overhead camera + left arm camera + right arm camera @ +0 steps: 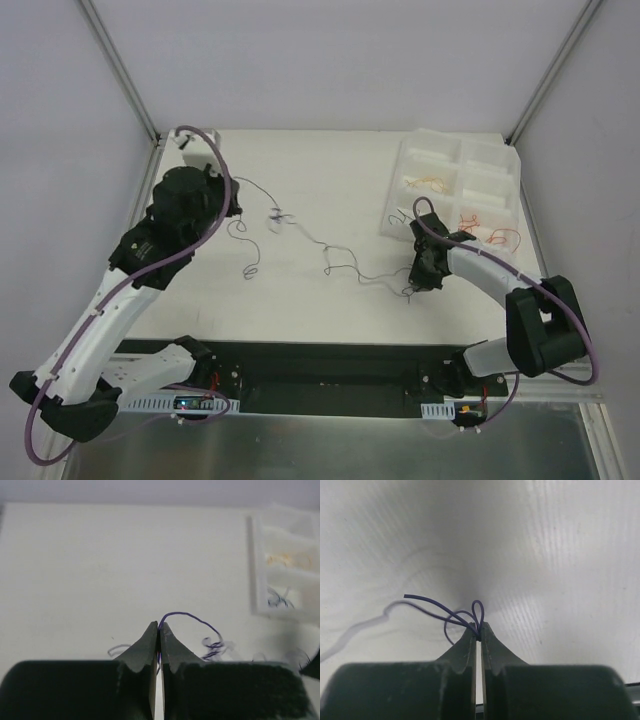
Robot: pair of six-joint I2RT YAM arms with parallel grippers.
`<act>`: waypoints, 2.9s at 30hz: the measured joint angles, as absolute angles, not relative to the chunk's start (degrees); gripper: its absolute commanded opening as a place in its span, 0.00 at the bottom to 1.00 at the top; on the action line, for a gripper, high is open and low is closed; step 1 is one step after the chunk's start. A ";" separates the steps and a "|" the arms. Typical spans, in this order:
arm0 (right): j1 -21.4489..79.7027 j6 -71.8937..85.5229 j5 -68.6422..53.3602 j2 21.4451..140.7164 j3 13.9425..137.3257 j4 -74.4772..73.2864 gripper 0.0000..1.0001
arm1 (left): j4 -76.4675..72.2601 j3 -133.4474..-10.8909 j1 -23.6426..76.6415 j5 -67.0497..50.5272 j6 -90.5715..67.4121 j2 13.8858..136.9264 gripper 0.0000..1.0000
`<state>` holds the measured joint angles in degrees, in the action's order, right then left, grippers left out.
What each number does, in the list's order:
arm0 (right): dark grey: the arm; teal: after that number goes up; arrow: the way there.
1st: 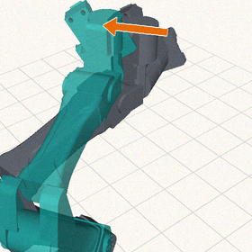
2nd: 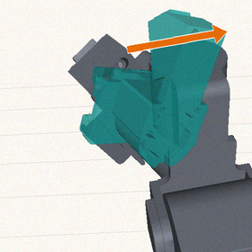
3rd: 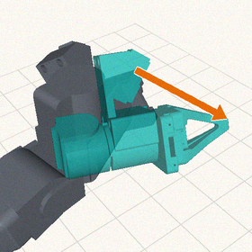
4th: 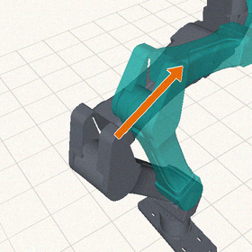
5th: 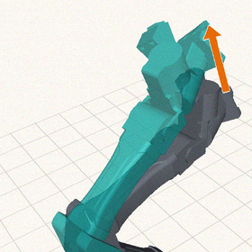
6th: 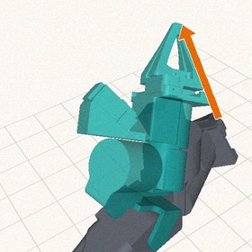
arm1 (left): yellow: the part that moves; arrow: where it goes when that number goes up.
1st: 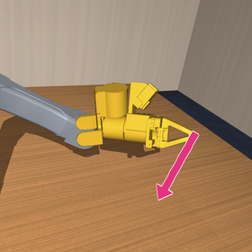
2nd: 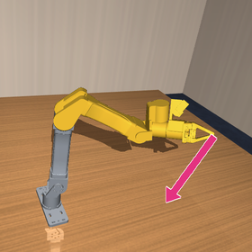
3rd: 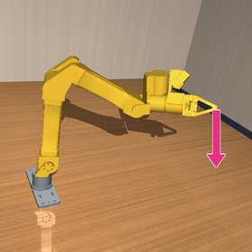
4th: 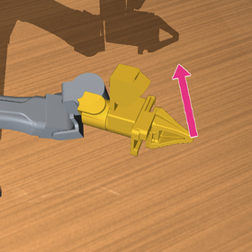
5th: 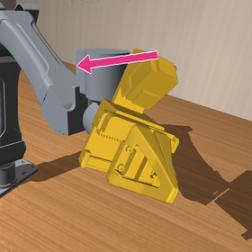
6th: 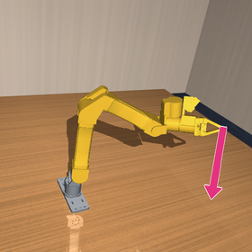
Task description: Untangle the cables
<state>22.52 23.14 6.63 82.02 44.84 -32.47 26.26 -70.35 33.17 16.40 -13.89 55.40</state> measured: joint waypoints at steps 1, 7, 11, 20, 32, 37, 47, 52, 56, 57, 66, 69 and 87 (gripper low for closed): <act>22.28 23.00 7.14 81.19 44.64 -33.01 0.00 | 26.92 -72.38 32.82 19.22 -13.63 55.37 0.00; 20.99 22.22 8.73 79.44 43.99 -34.92 0.00 | 28.23 -86.26 31.38 31.77 -7.35 57.23 0.00; 19.70 20.75 8.80 77.93 43.64 -35.27 0.00 | 28.67 -93.36 29.78 34.00 -2.09 59.44 0.00; 17.47 19.31 10.31 74.30 43.20 -36.86 0.00 | 29.87 -106.83 23.86 39.55 7.01 64.49 0.00; 14.81 21.02 9.54 73.63 40.42 -36.67 0.00 | 16.47 -118.65 22.83 51.90 26.50 68.58 0.00; 13.58 20.97 8.82 72.18 40.42 -36.36 0.00 | 4.45 -117.38 22.85 56.12 40.40 70.24 0.00; 14.83 11.35 -5.21 69.87 41.76 -33.85 0.62 | 4.38 -109.30 28.23 59.31 36.32 65.63 0.00; 15.73 7.14 -11.33 66.52 45.10 -33.82 0.73 | 11.46 -98.80 32.53 60.55 25.54 61.73 0.00; 15.57 5.80 -14.31 65.47 45.67 -34.13 0.76 | 18.02 -94.21 33.04 58.46 17.96 62.04 0.00; 15.29 5.69 -15.05 65.52 45.67 -34.26 0.77 | 20.03 -92.92 33.04 57.10 15.86 62.15 0.00; 14.72 4.08 -22.57 71.13 50.39 -35.88 0.63 | 31.83 -79.68 33.01 39.05 -2.48 62.59 0.00; 13.61 6.70 -16.75 73.14 52.01 -38.13 0.61 | 33.45 -74.32 33.01 32.51 -8.64 63.26 0.00; 16.73 8.84 -4.23 87.33 49.45 -34.81 0.23 | 35.62 -59.72 33.01 -3.36 -32.67 72.40 0.00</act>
<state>16.73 8.84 -4.23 87.33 49.45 -34.81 35.62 -59.72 33.01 -3.36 -32.67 72.40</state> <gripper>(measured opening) 0.418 0.006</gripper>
